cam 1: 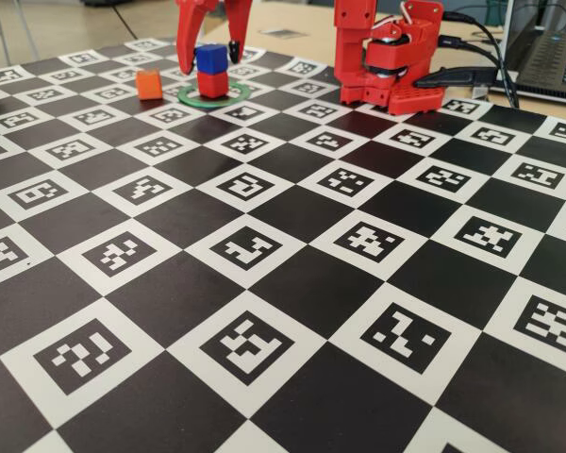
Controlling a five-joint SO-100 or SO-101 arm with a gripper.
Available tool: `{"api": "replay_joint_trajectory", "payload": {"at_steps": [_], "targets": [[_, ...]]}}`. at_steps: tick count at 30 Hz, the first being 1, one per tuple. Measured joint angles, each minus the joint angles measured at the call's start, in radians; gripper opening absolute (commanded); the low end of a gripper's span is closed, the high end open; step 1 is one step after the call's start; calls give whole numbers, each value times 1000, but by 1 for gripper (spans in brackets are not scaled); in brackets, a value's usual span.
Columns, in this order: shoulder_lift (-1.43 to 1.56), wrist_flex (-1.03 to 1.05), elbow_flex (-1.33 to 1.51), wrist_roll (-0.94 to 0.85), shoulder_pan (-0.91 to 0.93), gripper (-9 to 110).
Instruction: Grab the red cube then put it in the green circle then put the blue cube on top and finally the orange cube on top
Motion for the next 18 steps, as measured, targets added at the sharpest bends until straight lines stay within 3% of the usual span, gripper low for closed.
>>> {"api": "replay_joint_trajectory", "payload": {"at_steps": [18], "targets": [[0, 245, -305, 2, 0, 45]]}}
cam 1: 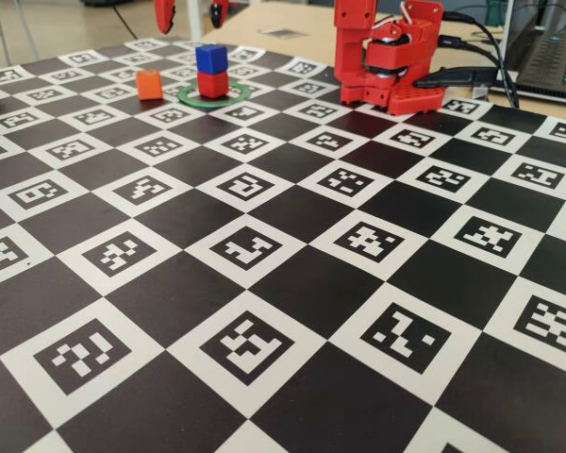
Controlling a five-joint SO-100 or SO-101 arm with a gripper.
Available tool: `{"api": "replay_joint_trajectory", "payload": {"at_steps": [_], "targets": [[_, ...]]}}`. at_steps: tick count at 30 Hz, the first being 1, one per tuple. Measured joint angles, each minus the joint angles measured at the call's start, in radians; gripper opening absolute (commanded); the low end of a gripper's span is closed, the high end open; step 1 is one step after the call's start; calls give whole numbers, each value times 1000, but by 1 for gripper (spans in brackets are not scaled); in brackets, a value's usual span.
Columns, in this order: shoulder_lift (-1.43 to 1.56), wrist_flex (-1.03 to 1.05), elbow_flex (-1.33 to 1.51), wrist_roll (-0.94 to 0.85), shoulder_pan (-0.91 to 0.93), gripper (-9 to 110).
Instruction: Grab the red cube then put it in the green circle then put the blue cube on top and finally the orange cube on top
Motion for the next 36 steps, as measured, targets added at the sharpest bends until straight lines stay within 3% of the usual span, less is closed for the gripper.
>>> {"api": "replay_joint_trajectory", "payload": {"at_steps": [17, 36], "targets": [[-110, 169, -347, 150, -75, 44], [-330, 117, -495, 238, -95, 45]]}}
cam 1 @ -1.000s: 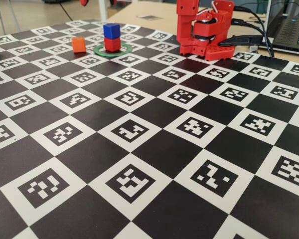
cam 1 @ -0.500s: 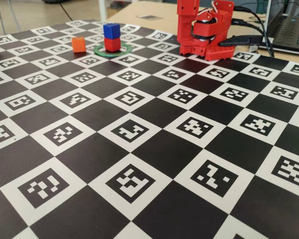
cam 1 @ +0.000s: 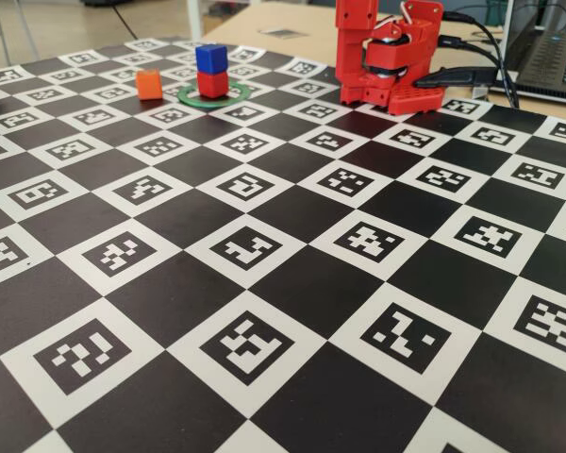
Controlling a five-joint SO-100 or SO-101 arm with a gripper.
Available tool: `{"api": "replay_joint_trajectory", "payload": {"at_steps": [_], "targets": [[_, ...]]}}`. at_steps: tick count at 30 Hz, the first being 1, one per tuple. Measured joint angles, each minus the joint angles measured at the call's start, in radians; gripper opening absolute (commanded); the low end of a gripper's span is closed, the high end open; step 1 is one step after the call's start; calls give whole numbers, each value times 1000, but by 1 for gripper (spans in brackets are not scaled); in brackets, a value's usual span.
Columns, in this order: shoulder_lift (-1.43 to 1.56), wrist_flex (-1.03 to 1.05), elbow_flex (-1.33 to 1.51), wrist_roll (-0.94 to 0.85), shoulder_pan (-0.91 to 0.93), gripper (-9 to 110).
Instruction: Grab the red cube then put it in the green circle then put the blue cube on top and finally the orange cube on top
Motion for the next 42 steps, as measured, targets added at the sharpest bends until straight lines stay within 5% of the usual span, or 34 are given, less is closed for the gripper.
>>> {"api": "replay_joint_trajectory", "payload": {"at_steps": [42], "targets": [[-209, -299, 196, -34, 14, 47]]}}
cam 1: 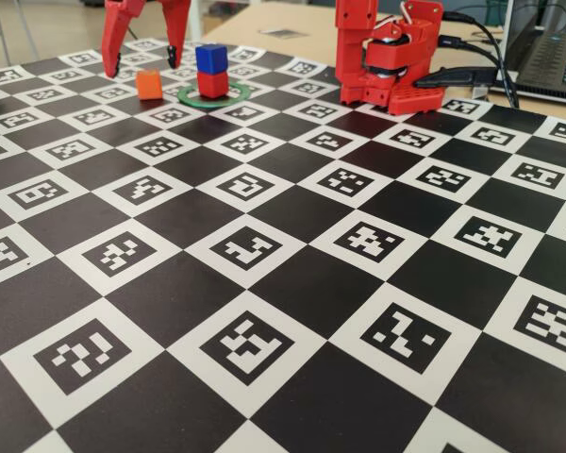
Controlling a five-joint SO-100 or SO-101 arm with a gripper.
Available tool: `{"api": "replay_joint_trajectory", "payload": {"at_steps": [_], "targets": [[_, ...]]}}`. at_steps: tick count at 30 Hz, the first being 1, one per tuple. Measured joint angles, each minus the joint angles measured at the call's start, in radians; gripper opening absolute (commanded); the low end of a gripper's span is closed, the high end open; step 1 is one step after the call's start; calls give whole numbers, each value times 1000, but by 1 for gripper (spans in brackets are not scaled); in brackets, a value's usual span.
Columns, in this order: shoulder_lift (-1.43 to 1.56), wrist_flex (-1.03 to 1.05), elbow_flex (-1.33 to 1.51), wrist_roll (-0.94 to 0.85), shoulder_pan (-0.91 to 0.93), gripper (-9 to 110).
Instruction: Grab the red cube then put it in the green circle then put the blue cube on top and finally the orange cube on top
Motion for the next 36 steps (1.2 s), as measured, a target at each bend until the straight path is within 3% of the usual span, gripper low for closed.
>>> {"api": "replay_joint_trajectory", "payload": {"at_steps": [36], "targets": [[-37, -135, 64, 38, 0, 47]]}}
